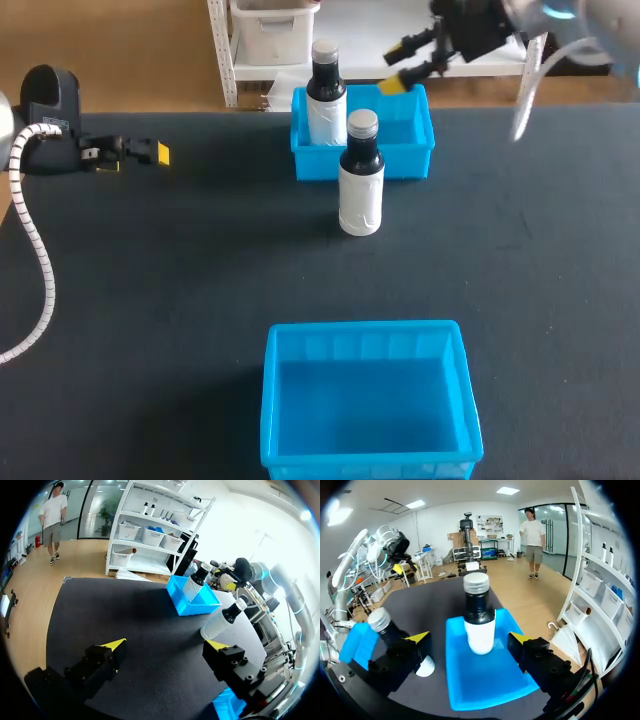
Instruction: Pick up the bottle, and place it in the far bin if it is heavy, or in the near bin if it is light.
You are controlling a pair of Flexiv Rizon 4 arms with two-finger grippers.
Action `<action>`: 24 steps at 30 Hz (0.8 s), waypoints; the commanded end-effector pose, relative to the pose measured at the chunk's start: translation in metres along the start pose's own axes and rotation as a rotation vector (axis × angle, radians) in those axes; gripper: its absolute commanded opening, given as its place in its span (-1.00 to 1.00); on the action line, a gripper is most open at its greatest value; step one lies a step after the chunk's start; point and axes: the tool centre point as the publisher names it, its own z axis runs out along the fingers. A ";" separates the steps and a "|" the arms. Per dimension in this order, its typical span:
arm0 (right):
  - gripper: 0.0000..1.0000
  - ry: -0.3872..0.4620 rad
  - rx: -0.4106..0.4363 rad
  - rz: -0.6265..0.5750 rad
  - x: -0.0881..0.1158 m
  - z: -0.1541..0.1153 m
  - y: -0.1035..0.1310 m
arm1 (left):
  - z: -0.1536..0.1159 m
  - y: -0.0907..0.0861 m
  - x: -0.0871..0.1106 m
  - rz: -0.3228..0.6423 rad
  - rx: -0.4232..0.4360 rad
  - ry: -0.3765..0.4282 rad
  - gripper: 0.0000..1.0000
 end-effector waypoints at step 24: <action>1.00 -0.004 -0.014 -0.059 0.037 -0.054 0.098 | 0.000 0.000 0.000 0.000 0.000 0.000 1.00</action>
